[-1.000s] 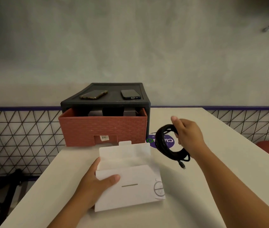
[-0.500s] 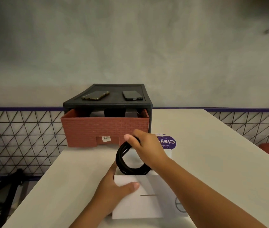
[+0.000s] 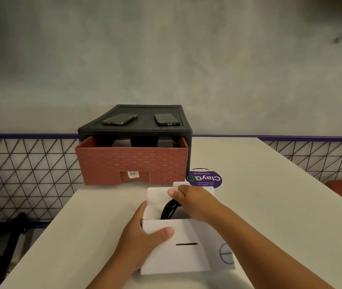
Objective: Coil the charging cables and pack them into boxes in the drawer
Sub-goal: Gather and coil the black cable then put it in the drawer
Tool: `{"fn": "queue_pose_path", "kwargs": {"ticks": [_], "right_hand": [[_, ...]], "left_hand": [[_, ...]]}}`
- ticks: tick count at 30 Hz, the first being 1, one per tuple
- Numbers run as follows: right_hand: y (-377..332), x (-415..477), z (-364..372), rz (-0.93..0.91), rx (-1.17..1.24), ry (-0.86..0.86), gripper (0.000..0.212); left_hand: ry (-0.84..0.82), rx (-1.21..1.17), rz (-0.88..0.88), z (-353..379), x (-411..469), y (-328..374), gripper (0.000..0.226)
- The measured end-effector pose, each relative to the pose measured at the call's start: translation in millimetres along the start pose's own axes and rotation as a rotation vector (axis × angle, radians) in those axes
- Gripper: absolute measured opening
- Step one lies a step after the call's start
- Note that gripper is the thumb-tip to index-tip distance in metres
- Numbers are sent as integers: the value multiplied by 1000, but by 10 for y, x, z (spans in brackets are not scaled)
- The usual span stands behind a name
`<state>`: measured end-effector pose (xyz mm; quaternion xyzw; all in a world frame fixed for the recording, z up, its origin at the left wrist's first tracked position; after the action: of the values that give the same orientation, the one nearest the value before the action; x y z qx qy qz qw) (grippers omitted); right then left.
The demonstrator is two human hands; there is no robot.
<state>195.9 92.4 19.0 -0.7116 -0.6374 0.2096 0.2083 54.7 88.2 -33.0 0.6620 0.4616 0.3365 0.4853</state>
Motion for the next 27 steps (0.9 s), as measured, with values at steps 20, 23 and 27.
{"fn": "queue_pose_path", "kwargs": {"ticks": [20, 23, 27], "right_hand": [[-58, -426, -150, -262, -32, -58, 25], [-28, -481, -98, -295, -20, -119, 32], [77, -438, -106, -261, 68, -124, 33]], "left_hand": [[67, -73, 41, -70, 32, -31, 91], [61, -80, 54, -55, 11, 19, 97], [86, -117, 64, -61, -19, 63, 83]]}}
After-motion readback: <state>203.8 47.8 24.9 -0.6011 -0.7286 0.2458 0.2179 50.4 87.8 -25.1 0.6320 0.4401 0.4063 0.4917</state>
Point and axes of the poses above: each hand's wrist, its own x-axis towards the middle knuckle, its own z-axis out of the palm, y = z × x, the point moved 10 cm from there along x, towards the middle knuckle, and after that the axes turned 7 degrees about x, right-handed, at the moved point
